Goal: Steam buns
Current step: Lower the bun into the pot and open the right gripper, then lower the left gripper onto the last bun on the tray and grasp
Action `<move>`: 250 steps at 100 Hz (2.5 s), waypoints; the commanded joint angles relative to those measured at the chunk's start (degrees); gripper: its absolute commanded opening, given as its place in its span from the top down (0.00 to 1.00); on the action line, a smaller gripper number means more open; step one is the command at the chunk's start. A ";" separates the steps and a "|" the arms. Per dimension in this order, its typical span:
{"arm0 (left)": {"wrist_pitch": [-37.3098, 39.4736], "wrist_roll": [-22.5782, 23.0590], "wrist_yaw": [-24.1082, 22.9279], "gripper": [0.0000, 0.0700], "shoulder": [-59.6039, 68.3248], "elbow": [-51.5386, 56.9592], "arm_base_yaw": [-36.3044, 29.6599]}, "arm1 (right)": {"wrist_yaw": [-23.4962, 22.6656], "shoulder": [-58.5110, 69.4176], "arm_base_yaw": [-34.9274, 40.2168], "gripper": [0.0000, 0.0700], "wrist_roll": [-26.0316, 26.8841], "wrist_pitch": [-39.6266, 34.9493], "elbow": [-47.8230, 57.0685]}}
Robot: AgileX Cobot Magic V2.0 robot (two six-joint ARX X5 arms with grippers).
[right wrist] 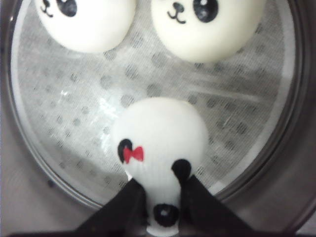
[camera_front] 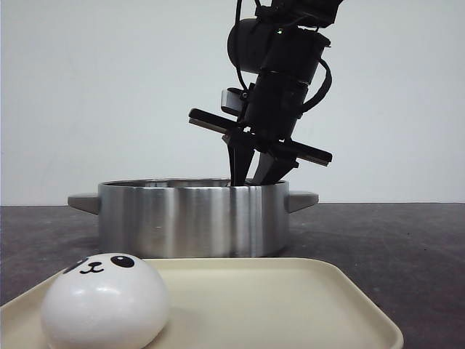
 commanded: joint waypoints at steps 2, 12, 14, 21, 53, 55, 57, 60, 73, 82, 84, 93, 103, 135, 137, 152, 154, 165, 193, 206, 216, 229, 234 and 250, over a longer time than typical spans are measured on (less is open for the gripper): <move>0.37 -0.35 0.07 0.15 0.68 1.33 -0.33 | 0.33 0.90 0.35 0.69 1.22 -0.35 0.90; 0.37 -0.35 0.07 0.15 0.68 1.33 -0.46 | 0.35 0.90 0.37 0.38 1.49 -0.24 0.90; 0.37 -0.35 0.07 0.15 0.68 1.33 -0.55 | 0.33 0.90 0.39 0.37 1.49 -0.26 0.90; 0.33 -0.35 0.07 0.15 0.68 1.33 -0.79 | 0.33 0.90 0.42 0.35 1.84 -0.26 0.90; -1.57 -0.33 0.07 0.15 0.66 1.33 -0.79 | 1.64 0.90 0.42 0.23 4.85 0.22 0.92; -1.66 -0.33 0.07 0.15 0.66 1.33 -0.79 | 1.68 0.90 0.42 0.23 4.85 0.24 0.92; -1.75 -0.33 0.07 0.15 0.66 1.33 -0.79 | 1.75 0.90 0.42 0.23 4.85 0.26 0.92; -1.86 -0.31 0.04 0.15 0.66 1.33 -0.79 | 2.01 0.90 0.42 0.23 4.87 0.31 0.96; -2.75 -0.35 0.04 0.15 0.70 1.29 -0.79 | 3.37 0.76 0.44 0.23 4.61 0.17 3.17; -4.17 -0.83 0.09 0.15 1.25 0.76 -0.81 | 4.11 -0.37 0.44 0.23 1.97 0.17 7.13; -4.57 -1.07 0.15 0.15 1.46 0.52 -0.81 | 4.74 -0.87 0.46 0.24 1.07 0.02 8.26; -6.91 -1.44 1.14 0.15 2.16 -1.70 -0.81 | 8.61 -4.17 0.90 0.25 -3.32 -0.98 13.79; -7.06 -2.49 5.14 0.15 1.73 -7.82 -0.81 | 13.46 -10.29 2.36 0.52 -9.90 -1.95 18.88; 1.57 -9.86 13.66 0.15 -6.47 -40.63 -2.32 | 24.96 -36.74 11.69 1.00 -21.86 -5.53 20.55; 2.56 -10.69 13.66 0.15 -7.10 -42.64 -2.56 | 25.66 -38.16 12.17 1.00 -21.88 -6.36 20.55; 9.22 -16.68 13.70 0.15 -9.22 -55.25 -4.59 | 29.38 -46.86 15.12 1.00 -21.53 -12.52 20.55; 10.08 -17.40 13.73 0.15 -9.18 -56.74 -5.11 | 29.88 -47.80 15.34 1.00 -21.35 -13.33 20.55; 15.56 -20.59 14.14 0.15 -8.11 -64.41 -9.20 | 32.39 -51.78 15.63 1.00 -21.09 -17.33 20.52; 22.80 -23.91 5.31 0.15 1.53 -72.06 -18.78 | 36.20 -56.24 15.63 1.00 -19.74 -23.69 20.50; 26.36 -25.44 2.82 0.15 7.13 -72.06 -20.17 | 36.17 -56.72 15.63 1.00 -18.29 -25.20 20.50; 29.55 -27.06 3.13 0.15 11.34 -72.06 -20.39 | 36.15 -56.92 15.63 1.00 -17.64 -26.32 20.50; 31.01 -30.08 3.78 0.15 16.65 -72.06 -21.00 | 36.15 -56.94 15.63 1.00 -17.64 -26.67 20.50; 30.88 -30.10 3.78 0.15 18.45 -72.06 -21.00 | 36.13 -56.96 15.63 1.00 -17.57 -27.04 20.50; 31.04 -30.12 3.78 0.15 23.23 -72.06 -20.96 | 36.20 -56.96 15.63 1.00 -16.55 -29.66 20.50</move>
